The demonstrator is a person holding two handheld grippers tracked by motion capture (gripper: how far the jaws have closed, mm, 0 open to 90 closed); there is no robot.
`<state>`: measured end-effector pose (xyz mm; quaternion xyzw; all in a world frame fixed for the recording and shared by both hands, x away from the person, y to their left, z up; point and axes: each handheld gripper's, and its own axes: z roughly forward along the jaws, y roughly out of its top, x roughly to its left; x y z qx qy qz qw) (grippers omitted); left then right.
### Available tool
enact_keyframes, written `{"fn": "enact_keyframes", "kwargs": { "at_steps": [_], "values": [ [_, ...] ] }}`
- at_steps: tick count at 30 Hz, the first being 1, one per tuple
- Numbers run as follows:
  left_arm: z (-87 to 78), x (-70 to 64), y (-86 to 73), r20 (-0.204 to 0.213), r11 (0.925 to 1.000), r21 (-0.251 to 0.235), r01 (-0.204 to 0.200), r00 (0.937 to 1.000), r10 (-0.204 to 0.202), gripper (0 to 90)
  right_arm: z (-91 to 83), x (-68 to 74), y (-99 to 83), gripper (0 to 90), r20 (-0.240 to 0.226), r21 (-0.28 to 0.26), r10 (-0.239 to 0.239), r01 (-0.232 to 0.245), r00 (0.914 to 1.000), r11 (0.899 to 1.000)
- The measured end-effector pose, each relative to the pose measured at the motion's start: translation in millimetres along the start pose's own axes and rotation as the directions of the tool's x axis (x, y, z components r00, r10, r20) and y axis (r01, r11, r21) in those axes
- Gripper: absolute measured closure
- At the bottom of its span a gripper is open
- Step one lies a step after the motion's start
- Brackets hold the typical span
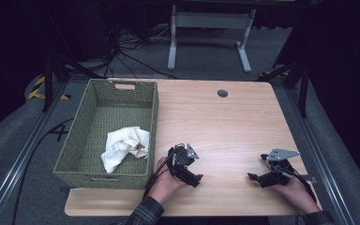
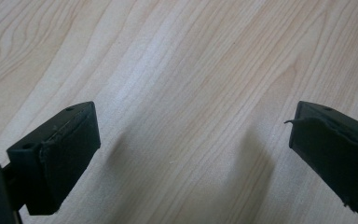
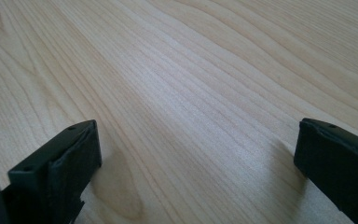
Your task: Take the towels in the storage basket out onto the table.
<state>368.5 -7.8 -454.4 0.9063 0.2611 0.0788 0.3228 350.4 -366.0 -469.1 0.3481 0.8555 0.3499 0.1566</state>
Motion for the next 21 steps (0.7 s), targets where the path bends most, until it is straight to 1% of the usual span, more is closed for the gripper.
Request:
{"fn": "enact_keyframes", "kwargs": {
  "at_steps": [4,6,8,10,11,13,14,15,16,18,19,21],
  "values": [
    [-2.1,2.2,0.9,0.017,0.9998,-0.009,0.016,0.9997,-0.016,3.5,-0.4,-0.1,0.0,1.0,0.000,0.003,-0.001,0.001,1.0000,1.000],
    [-3.5,2.0,2.8,0.019,0.9999,0.009,0.014,0.9997,-0.014,3.5,-0.4,-0.1,0.0,0.9,0.000,0.003,-0.001,0.001,1.0000,1.000],
    [-4.4,1.3,4.7,0.010,1.0000,-0.002,0.001,0.9999,-0.001,3.5,-0.4,-0.1,0.0,0.9,0.000,0.003,-0.001,0.001,1.0000,1.000],
    [-6.4,1.2,6.6,0.005,1.0000,0.001,-0.006,1.0000,0.006,3.5,-0.4,-0.1,0.0,0.9,0.000,0.003,-0.001,0.001,1.0000,1.000],
    [-7.0,1.1,7.2,0.003,1.0000,-0.007,-0.006,1.0000,0.006,3.5,-0.2,0.0,-0.1,0.9,0.001,0.001,0.000,0.000,1.0000,1.000],
    [-9.0,1.5,8.6,0.002,1.0000,-0.001,-0.002,1.0000,0.002,3.5,-0.4,-0.2,0.0,0.9,0.000,0.003,-0.001,0.001,1.0000,1.000],
    [-9.8,2.2,9.2,-0.004,1.0000,-0.003,-0.007,1.0000,0.007,3.5,-0.4,-0.1,0.0,0.9,0.000,0.003,-0.001,0.001,1.0000,1.000],
    [-10.4,2.6,9.3,-0.003,0.9999,-0.010,-0.002,1.0000,0.002,3.6,-0.4,-0.1,0.0,0.9,0.000,0.003,0.000,0.000,1.0000,1.000],
    [-11.0,2.7,9.4,-0.001,1.0000,-0.006,0.006,1.0000,-0.006,4.1,-0.4,-0.2,0.0,0.9,0.000,0.003,0.000,0.000,1.0000,1.000],
    [-11.3,3.0,10.3,-0.003,1.0000,-0.002,-0.001,1.0000,0.001,4.1,-0.4,-0.2,0.0,0.9,0.000,0.003,0.000,0.000,1.0000,1.000],
    [-12.4,1.7,10.9,-0.006,0.9999,0.010,0.004,1.0000,-0.004,4.1,-0.4,-0.1,0.0,0.9,0.000,0.003,0.000,0.000,1.0000,1.000],
    [-13.9,0.4,13.1,-0.009,0.9999,0.009,-0.008,0.9999,0.008,4.1,-0.4,-0.1,0.0,0.9,0.000,0.003,0.000,0.000,1.0000,1.000]
  ]
}}
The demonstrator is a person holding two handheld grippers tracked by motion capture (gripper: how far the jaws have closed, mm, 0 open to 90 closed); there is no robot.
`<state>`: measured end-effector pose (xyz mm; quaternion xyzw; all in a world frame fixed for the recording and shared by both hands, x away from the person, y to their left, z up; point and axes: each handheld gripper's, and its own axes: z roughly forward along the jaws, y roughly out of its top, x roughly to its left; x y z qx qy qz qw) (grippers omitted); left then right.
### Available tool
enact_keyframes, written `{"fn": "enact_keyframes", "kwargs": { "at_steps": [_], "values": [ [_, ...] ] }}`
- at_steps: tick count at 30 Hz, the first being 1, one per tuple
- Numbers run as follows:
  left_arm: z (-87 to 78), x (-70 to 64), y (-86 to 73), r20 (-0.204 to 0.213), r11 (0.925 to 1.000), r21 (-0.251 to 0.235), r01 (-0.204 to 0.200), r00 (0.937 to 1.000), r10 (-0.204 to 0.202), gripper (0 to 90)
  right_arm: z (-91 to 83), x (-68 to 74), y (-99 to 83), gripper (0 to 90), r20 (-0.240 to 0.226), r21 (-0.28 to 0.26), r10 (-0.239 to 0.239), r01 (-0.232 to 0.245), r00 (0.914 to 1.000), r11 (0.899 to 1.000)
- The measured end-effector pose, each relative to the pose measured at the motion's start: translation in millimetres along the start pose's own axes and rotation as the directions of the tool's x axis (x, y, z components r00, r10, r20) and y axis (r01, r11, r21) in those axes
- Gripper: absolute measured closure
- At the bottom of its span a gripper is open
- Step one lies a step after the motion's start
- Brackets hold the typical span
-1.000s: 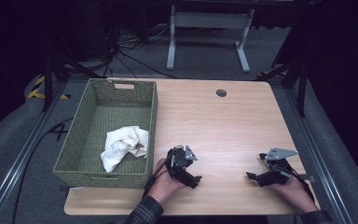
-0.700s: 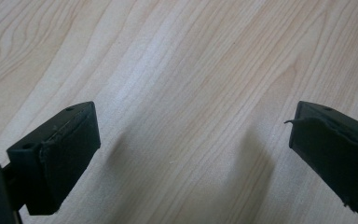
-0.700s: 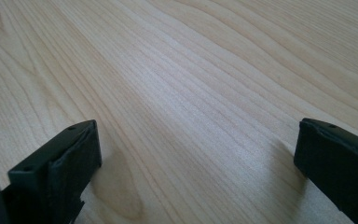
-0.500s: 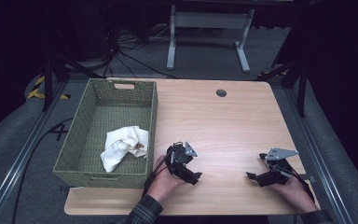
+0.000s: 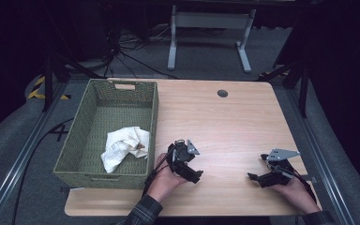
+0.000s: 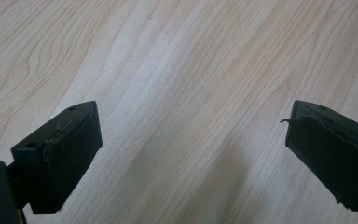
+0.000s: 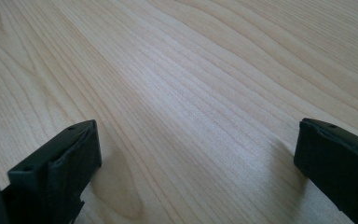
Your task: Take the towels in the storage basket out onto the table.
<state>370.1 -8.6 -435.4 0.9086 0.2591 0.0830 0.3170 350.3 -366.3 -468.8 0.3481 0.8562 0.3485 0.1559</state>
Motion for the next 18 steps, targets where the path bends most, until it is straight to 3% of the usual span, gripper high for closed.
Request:
{"fn": "enact_keyframes", "kwargs": {
  "at_steps": [3,14,18],
  "values": [
    [-1.6,0.4,1.4,0.000,0.9999,0.004,-0.011,0.9999,0.011,4.1,0.0,0.0,0.0,0.9,0.000,0.000,0.000,0.000,1.0000,1.000],
    [-5.3,1.7,4.5,0.021,0.9993,0.031,0.021,0.9995,-0.022,4.1,0.0,0.0,0.0,0.9,0.000,0.000,0.000,0.000,1.0000,1.000],
    [-9.8,2.5,9.0,0.019,0.9996,0.029,0.006,0.9998,-0.006,4.1,0.0,0.0,0.0,0.9,0.000,0.000,0.000,0.000,1.0000,1.000]
  ]
}}
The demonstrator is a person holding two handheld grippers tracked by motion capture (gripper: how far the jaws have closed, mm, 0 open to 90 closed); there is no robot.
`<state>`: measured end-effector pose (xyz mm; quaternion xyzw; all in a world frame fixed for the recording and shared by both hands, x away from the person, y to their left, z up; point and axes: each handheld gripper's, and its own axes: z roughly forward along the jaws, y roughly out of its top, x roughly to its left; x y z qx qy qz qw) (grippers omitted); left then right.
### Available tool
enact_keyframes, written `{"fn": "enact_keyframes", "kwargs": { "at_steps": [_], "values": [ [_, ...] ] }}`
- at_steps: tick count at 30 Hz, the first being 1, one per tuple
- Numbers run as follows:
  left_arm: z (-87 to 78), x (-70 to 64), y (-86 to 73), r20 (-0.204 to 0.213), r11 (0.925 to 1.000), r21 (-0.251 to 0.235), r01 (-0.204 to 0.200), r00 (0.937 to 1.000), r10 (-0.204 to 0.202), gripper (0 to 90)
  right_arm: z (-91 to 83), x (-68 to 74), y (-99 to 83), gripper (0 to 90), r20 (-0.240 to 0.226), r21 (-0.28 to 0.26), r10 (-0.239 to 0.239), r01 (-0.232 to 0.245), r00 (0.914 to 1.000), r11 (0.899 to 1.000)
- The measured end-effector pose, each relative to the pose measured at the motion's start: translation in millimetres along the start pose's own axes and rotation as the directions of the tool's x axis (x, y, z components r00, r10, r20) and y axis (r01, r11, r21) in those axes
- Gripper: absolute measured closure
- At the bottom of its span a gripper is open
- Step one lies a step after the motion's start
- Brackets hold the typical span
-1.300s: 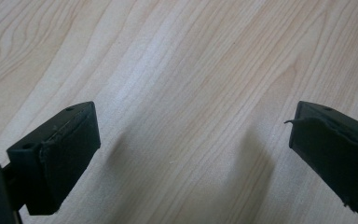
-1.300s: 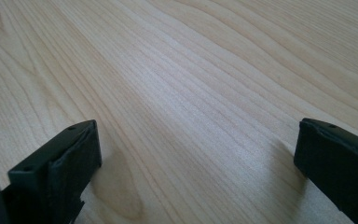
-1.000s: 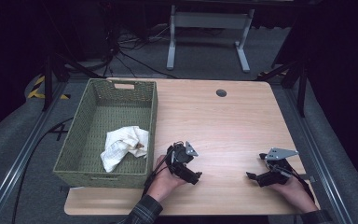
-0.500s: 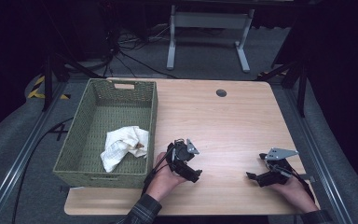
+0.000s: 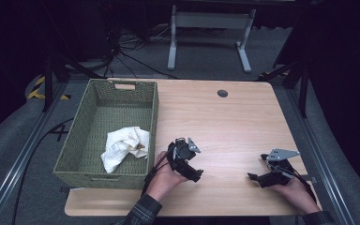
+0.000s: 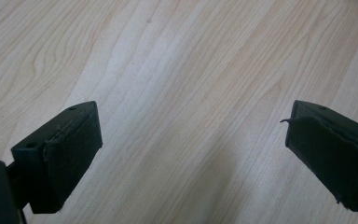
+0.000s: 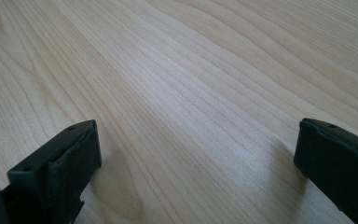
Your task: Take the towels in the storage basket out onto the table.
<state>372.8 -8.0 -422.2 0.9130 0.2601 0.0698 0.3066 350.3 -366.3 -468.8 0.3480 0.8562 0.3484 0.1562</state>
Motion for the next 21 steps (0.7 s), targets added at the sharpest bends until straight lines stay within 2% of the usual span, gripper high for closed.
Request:
{"fn": "enact_keyframes", "kwargs": {
  "at_steps": [1,4,5,10,11,15,20,21],
  "values": [
    [-0.4,-0.2,0.4,-0.008,1.0000,-0.010,0.002,1.0000,-0.002,4.1,0.0,0.0,0.0,0.9,0.000,0.000,0.000,0.000,1.0000,1.000],
    [-3.6,0.9,2.6,0.003,1.0000,0.005,-0.007,1.0000,0.007,4.1,0.0,0.0,0.0,0.9,0.000,0.000,0.000,0.000,1.0000,1.000],
    [-3.7,0.4,2.4,-0.002,0.9999,-0.017,-0.004,1.0000,0.004,4.1,0.0,0.0,0.0,0.9,0.000,0.000,0.000,0.000,1.0000,1.000],
    [-6.4,0.8,4.6,0.008,0.9999,-0.014,-0.001,1.0000,0.001,4.5,0.0,0.0,0.0,0.9,0.000,0.000,0.000,0.000,1.0000,1.000],
    [-9.1,1.3,6.8,0.017,0.9999,0.009,-0.009,0.9998,0.009,4.5,0.0,0.0,0.0,0.9,0.000,0.000,0.000,0.000,1.0000,1.000],
    [-10.6,1.7,8.4,0.011,0.9999,-0.011,-0.011,0.9999,0.011,4.5,0.0,0.0,0.0,0.9,0.000,0.000,0.000,0.000,1.0000,1.000],
    [-17.0,3.2,12.1,0.032,0.9997,-0.021,-0.009,0.9994,0.010,4.7,0.0,0.0,0.0,0.9,0.000,0.000,0.000,0.000,1.0000,1.000],
    [-17.5,3.8,12.9,0.029,0.9995,-0.025,-0.021,0.9993,0.022,4.7,0.0,0.0,0.0,0.9,0.000,0.000,0.000,0.000,1.0000,1.000]
  ]
}}
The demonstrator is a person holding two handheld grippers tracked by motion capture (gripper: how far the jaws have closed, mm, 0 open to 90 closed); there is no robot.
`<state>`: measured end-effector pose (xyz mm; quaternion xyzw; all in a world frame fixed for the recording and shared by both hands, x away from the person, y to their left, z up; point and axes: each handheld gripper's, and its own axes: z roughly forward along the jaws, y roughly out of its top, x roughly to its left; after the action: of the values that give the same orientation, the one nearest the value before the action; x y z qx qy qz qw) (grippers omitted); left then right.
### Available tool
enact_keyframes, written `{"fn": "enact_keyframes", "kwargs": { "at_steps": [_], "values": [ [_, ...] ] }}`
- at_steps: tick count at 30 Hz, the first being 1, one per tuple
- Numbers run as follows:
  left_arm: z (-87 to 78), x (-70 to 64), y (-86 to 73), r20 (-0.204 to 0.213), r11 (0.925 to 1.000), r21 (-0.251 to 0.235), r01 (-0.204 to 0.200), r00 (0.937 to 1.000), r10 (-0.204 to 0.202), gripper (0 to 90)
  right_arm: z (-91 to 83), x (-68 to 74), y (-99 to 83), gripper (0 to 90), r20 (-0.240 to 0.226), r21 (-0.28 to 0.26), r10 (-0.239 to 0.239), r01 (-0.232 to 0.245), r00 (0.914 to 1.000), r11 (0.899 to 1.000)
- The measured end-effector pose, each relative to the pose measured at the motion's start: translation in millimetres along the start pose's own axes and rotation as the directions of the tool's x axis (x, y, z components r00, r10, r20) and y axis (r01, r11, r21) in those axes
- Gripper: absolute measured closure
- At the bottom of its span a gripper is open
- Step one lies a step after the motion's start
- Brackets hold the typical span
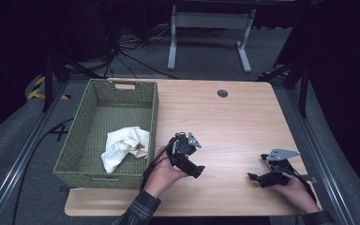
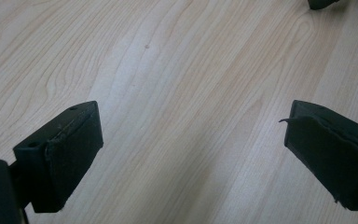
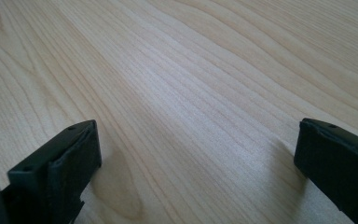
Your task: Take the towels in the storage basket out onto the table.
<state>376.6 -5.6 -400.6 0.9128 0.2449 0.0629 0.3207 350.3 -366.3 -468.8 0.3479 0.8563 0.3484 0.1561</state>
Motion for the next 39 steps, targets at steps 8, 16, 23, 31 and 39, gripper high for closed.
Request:
{"fn": "enact_keyframes", "kwargs": {
  "at_steps": [8,16,23,31,39],
  "values": [
    [-7.3,1.2,5.2,0.025,0.9999,-0.013,-0.003,0.9997,0.003,4.7,0.0,0.0,0.0,0.9,0.000,0.000,0.000,0.000,1.0000,1.000],
    [-17.3,6.2,15.3,0.028,0.9996,-0.018,-0.023,0.9993,0.023,5.4,0.0,0.0,0.0,0.9,0.000,0.000,0.000,0.000,1.0000,1.000],
    [-22.8,10.8,20.4,0.019,0.9993,-0.015,-0.035,0.9992,0.035,5.4,0.0,0.0,0.0,0.9,0.000,0.000,0.000,0.000,1.0000,1.000],
    [-34.7,20.0,24.9,0.021,0.9993,-0.026,-0.028,0.9994,0.028,5.6,0.0,0.0,0.0,0.9,0.000,0.000,0.000,0.000,1.0000,1.000],
    [-48.4,30.7,25.9,0.007,0.9990,-0.040,-0.021,0.9998,0.021,6.2,0.0,0.0,0.0,0.9,0.000,0.000,0.000,0.000,1.0000,1.000]
  ]
}}
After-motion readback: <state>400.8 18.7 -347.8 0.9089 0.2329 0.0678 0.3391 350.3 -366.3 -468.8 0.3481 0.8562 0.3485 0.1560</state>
